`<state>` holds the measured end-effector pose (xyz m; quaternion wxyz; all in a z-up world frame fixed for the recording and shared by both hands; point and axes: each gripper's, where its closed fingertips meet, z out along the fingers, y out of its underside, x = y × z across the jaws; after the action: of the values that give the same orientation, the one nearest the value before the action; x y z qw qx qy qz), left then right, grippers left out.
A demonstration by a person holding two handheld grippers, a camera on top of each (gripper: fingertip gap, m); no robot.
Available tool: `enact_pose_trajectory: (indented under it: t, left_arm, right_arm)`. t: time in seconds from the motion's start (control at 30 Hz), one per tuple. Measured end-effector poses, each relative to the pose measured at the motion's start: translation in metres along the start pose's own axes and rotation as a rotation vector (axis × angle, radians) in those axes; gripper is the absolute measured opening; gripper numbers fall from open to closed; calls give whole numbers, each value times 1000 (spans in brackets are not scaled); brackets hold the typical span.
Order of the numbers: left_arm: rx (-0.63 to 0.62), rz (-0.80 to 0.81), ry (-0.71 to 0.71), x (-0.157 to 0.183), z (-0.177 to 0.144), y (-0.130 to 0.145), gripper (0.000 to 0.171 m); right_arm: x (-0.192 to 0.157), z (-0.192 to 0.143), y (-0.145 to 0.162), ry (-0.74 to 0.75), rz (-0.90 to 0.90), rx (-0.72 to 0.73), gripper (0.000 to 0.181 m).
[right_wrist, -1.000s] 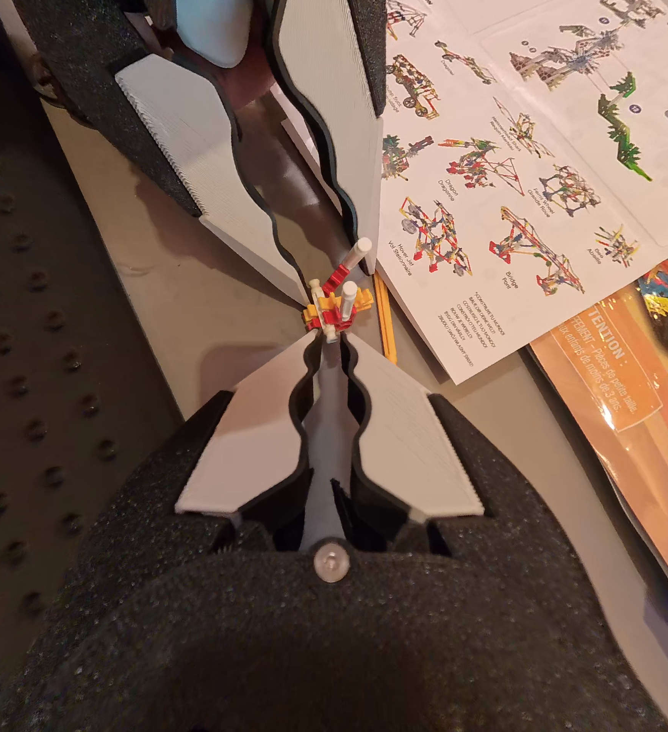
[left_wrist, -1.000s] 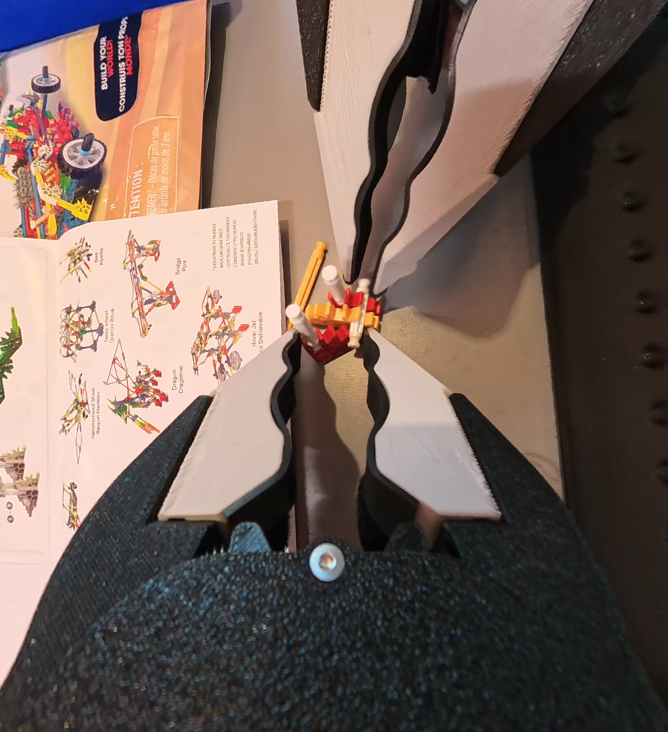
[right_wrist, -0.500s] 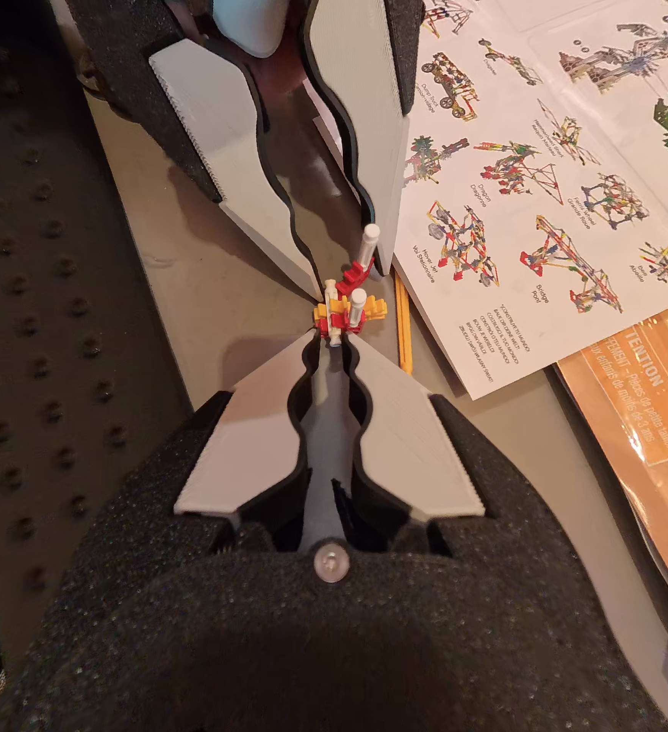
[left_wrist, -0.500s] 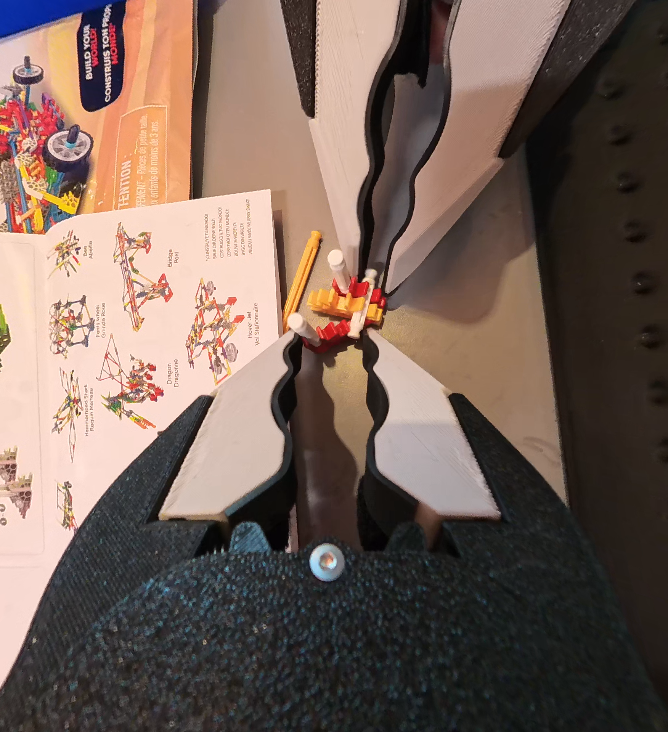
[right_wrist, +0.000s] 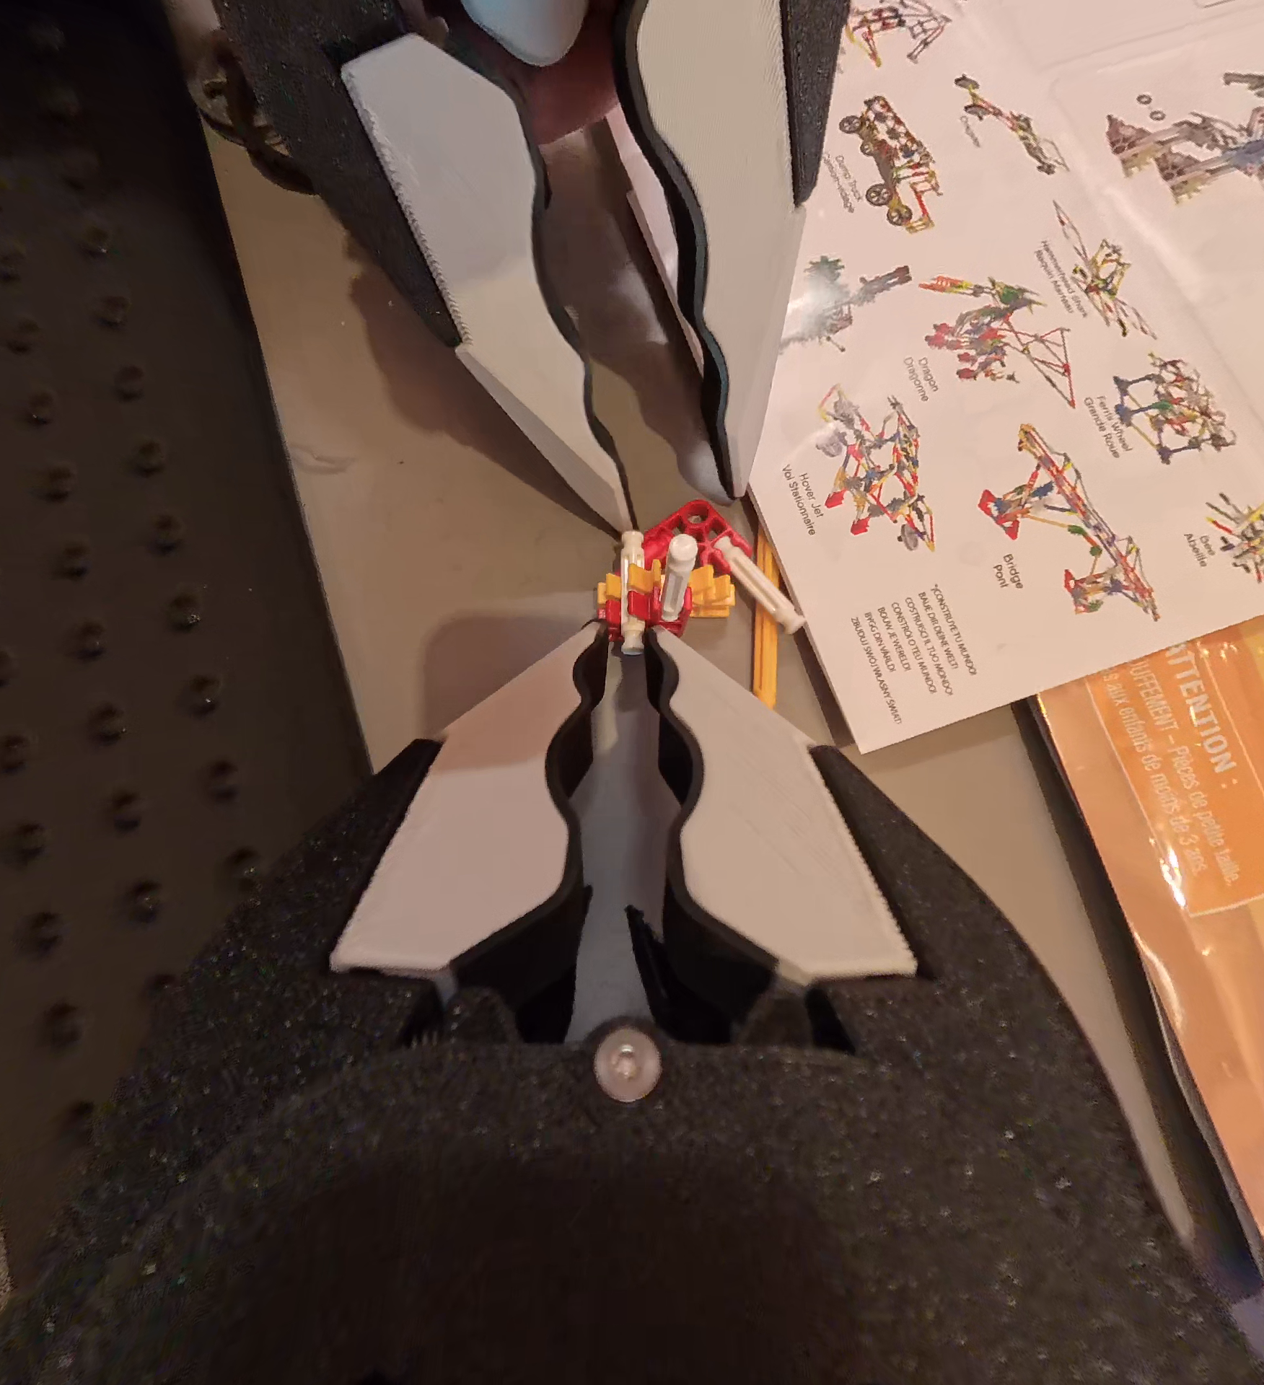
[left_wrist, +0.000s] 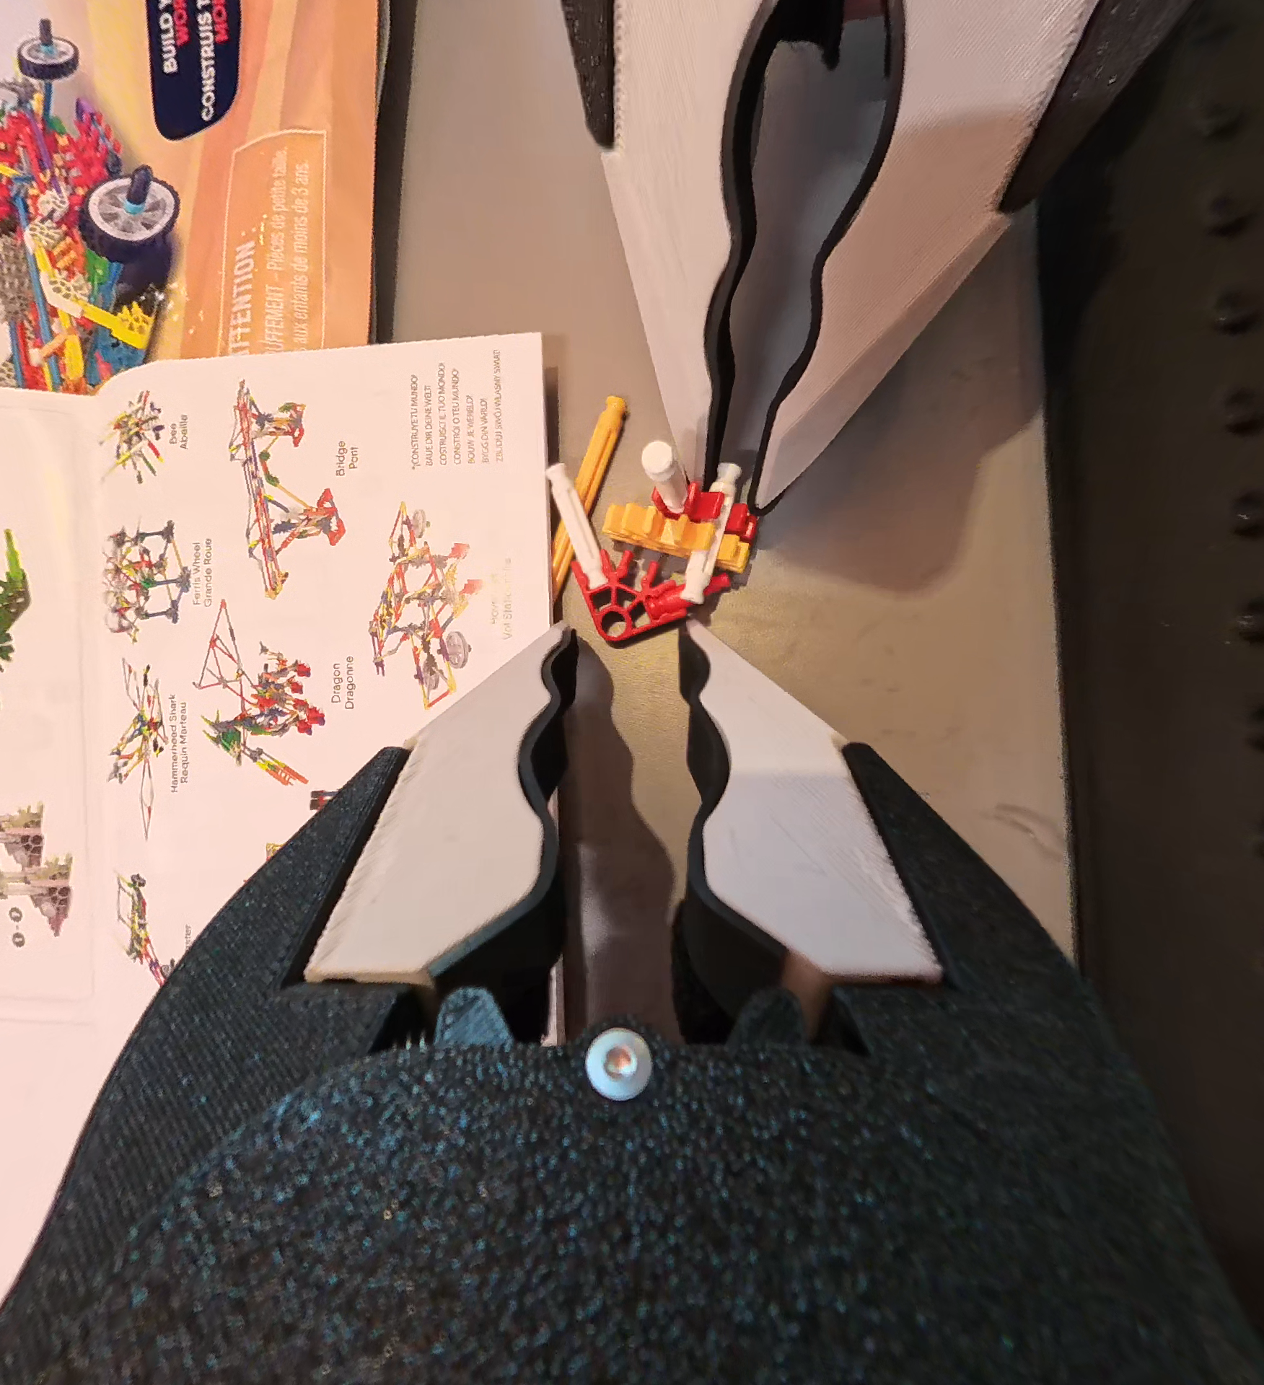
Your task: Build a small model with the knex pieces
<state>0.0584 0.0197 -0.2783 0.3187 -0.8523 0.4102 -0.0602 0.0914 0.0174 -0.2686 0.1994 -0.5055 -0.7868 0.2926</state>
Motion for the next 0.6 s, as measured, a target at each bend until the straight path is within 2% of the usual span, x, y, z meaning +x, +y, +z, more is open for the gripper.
enact_pose_trajectory:
  t: [0.4, 0.6]
  left_arm:
    - [61, -56, -9, -7, -1, -20, 23]
    - [15, -73, -24, -10, 10, -21, 17]
  right_arm:
    - [-9, -5, 11, -56, 8, 3, 6]
    - [-13, -6, 12, -69, -7, -5, 6]
